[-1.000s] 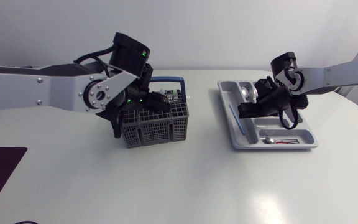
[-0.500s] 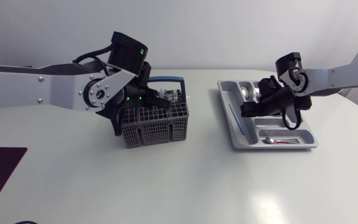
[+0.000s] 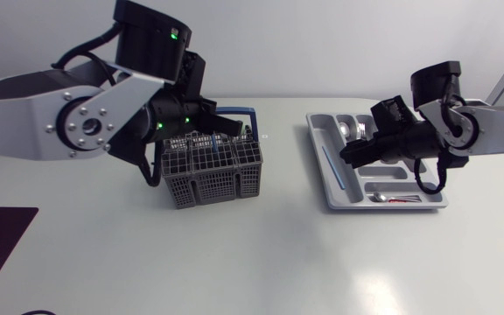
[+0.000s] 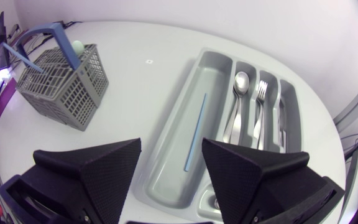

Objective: Unload the cutlery basket into the drawer organizer.

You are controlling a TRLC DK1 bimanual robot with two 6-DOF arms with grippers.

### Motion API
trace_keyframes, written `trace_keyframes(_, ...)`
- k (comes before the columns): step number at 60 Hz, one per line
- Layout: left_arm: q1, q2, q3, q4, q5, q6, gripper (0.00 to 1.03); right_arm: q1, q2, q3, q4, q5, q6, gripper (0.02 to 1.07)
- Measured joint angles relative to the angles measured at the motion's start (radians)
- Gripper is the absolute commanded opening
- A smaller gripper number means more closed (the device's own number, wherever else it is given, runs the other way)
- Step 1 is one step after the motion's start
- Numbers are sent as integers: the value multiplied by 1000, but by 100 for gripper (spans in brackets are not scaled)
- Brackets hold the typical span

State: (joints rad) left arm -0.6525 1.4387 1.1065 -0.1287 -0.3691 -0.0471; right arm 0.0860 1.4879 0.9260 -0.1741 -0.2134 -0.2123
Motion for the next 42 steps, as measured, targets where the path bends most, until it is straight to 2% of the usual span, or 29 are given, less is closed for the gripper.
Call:
trace_keyframes(12,-62,-92,-14,15,-82,52,3,64,-236,-146,97,-64,-67,74)
trace_keyframes(24,-105,-179,-14,16,-99,97,3,196,-444,-272,164,-75,-122,74)
trace_keyframes(31,-110,-204,-14,15,-3,101,3,267,-507,-303,180,-76,-133,74)
trace_keyframes(42,-64,-203,-14,-21,231,92,3,342,-516,-306,209,-75,-141,74)
